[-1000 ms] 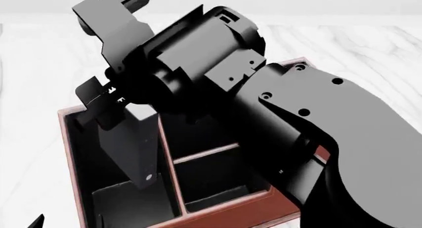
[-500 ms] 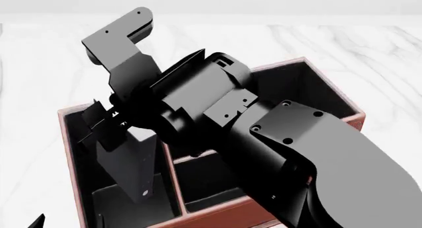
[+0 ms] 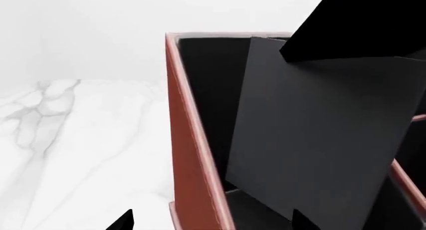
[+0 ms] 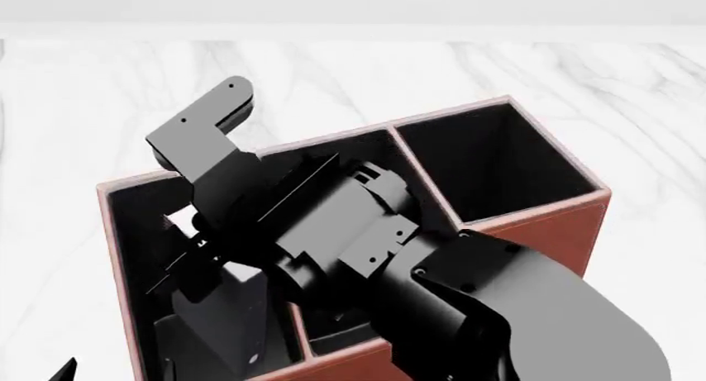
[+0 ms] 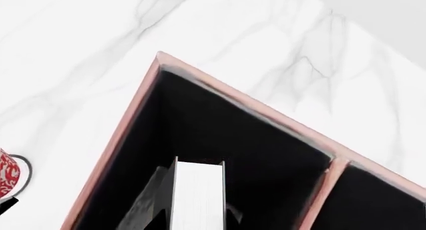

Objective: Pick up the book and place it in the left compartment of the caddy.

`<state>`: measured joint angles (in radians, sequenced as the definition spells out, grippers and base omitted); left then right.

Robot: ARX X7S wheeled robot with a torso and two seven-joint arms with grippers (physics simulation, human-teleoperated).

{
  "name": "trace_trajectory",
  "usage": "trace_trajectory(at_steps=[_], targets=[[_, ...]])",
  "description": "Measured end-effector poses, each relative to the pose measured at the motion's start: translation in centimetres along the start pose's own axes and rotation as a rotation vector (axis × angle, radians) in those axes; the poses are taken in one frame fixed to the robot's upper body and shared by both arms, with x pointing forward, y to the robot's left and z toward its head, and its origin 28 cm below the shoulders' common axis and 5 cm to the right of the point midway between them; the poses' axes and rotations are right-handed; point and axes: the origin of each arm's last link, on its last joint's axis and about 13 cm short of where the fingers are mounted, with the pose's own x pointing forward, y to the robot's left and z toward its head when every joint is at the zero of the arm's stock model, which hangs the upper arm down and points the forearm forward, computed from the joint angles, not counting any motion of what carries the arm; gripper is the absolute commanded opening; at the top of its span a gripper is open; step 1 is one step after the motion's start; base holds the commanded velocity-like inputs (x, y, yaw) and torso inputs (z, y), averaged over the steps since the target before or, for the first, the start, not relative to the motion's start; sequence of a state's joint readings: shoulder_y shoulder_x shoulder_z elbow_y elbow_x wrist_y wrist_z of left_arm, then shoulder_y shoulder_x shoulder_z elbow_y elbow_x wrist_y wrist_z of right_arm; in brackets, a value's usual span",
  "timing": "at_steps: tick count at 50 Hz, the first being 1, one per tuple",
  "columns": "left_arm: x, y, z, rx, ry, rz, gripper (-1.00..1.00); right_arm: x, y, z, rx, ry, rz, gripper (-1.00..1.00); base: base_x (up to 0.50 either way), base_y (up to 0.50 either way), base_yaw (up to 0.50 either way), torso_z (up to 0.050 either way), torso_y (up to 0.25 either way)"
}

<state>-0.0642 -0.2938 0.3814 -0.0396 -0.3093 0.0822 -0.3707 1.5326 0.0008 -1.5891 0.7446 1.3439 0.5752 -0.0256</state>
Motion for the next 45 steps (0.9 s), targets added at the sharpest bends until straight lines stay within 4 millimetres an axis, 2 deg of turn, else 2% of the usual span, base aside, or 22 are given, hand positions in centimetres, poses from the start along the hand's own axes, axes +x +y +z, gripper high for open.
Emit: trace_trajectory(at_steps=[31, 45], targets=[[-0.1, 0.0, 0.0, 0.003, -0.002, -0.007, 1.00, 1.7, 0.2, -3.3, -0.008, 0.027, 0.020, -1.00, 0.00, 0.00, 0.00, 0.000, 0.001], [-0.1, 0.0, 0.0, 0.003, -0.002, -0.008, 1.00, 2.0, 0.1, -4.0, -0.001, 0.041, 0.020, -1.00, 0.00, 0.00, 0.00, 0.001, 0.001]])
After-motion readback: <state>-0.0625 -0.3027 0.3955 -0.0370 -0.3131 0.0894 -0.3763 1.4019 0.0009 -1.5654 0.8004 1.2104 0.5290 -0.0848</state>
